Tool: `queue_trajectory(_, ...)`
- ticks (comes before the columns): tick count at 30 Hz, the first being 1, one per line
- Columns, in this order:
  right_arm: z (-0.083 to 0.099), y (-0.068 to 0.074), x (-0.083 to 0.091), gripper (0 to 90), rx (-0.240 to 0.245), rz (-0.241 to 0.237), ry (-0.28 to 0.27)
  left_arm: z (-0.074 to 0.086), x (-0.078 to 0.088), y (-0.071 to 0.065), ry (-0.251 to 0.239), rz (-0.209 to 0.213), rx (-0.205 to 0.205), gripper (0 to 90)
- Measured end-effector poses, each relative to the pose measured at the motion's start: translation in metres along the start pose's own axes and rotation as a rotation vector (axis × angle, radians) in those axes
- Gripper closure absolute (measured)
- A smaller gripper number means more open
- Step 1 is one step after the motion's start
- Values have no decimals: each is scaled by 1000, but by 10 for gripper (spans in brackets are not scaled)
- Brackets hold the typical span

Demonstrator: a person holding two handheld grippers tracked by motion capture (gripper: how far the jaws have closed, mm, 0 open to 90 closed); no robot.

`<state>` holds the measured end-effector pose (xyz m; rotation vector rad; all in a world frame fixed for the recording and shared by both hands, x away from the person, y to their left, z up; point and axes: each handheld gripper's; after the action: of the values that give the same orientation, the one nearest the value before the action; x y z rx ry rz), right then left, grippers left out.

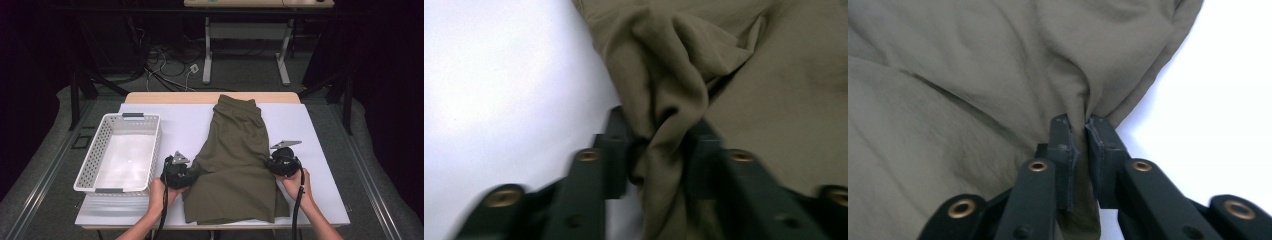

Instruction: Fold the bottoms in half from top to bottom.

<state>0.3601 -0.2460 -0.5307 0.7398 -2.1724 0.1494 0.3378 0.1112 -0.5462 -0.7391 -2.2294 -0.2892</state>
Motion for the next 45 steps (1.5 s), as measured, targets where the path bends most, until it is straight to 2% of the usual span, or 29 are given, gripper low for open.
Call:
queue_trajectory(4, 0, -1, 3, 861, 18, 32, -4, 1, 6, -3, 2, 12, -12, 604)
queue_trajectory(7, -1, -7, 5, 864, 32, 76, -8, 2, 8, -5, 8, 19, -25, 604)
queue_trajectory(8, -2, -8, 5, 865, 18, 91, -11, 2, 7, -6, 10, 31, -19, 596)
queue_trajectory(9, -3, -10, 5, 866, 24, 106, -13, 1, 7, -6, 16, 34, -27, 583)
queue_trajectory(11, -4, -15, 1, 866, 31, 138, -1, 0, 6, -7, 26, 29, -25, 498)
queue_trajectory(13, -3, -19, -8, 861, 27, 127, 47, -4, 6, -6, 25, 27, -18, 394)
queue_trajectory(16, -3, -22, -15, 827, 22, 109, 74, -13, 10, -5, 7, 49, -11, 299)
queue_trajectory(17, -4, -23, -13, 789, 24, 108, 68, -17, 12, -5, -6, 40, -18, 272)
queue_trajectory(19, -7, -23, -10, 716, 17, 96, 51, -24, 15, -5, -12, 53, -18, 248)
queue_trajectory(22, -10, -25, -7, 588, 7, 74, 30, -35, 18, -6, -33, 52, -18, 233)
queue_trajectory(24, -12, -25, -8, 543, -3, 61, 24, -41, 18, -5, -47, 49, -6, 235)
queue_trajectory(26, -15, -25, -9, 518, -2, 57, 26, -48, 14, -1, -52, 37, 11, 249)
queue_trajectory(27, -17, -25, -10, 514, -10, 55, 29, -51, 11, 1, -57, 35, 42, 256)
queue_trajectory(28, -18, -26, -12, 507, -16, 53, 32, -55, 7, 2, -45, 30, 56, 269)
queue_trajectory(29, -20, -27, -14, 500, -24, 52, 33, -58, 2, 3, -42, 8, 66, 290)
queue_trajectory(32, -24, -30, -21, 493, -33, 47, 49, -65, -17, 9, 9, -20, 68, 340)
queue_trajectory(35, -26, -32, -29, 511, -43, 50, 69, -65, -37, 17, 82, -21, 81, 408)
queue_trajectory(37, -26, -33, -32, 537, -58, 41, 74, -62, -47, 19, 99, -19, 91, 442)
queue_trajectory(40, -25, -34, -34, 597, -78, 19, 63, -57, -55, 19, 115, -15, 71, 519)
queue_trajectory(42, -23, -35, -34, 660, -84, -2, 59, -52, -55, 15, 89, -43, 28, 601)
queue_trajectory(43, -23, -35, -35, 687, -89, -11, 49, -51, -55, 15, 78, -39, 24, 653)
queue_trajectory(44, -23, -35, -35, 706, -89, -14, 47, -49, -55, 15, 73, -35, 36, 700)
queue_trajectory(45, -22, -35, -35, 743, -94, -27, 45, -48, -55, 16, 61, -32, 21, 767)
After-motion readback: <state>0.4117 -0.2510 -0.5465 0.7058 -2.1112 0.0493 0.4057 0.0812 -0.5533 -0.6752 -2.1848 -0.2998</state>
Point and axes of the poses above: each handheld gripper's, and its own axes: x roughly backward along the jaws, z roughly out of its underside, y roughly to its left, and after that the axes turned 9 degrees about -z, right-handed
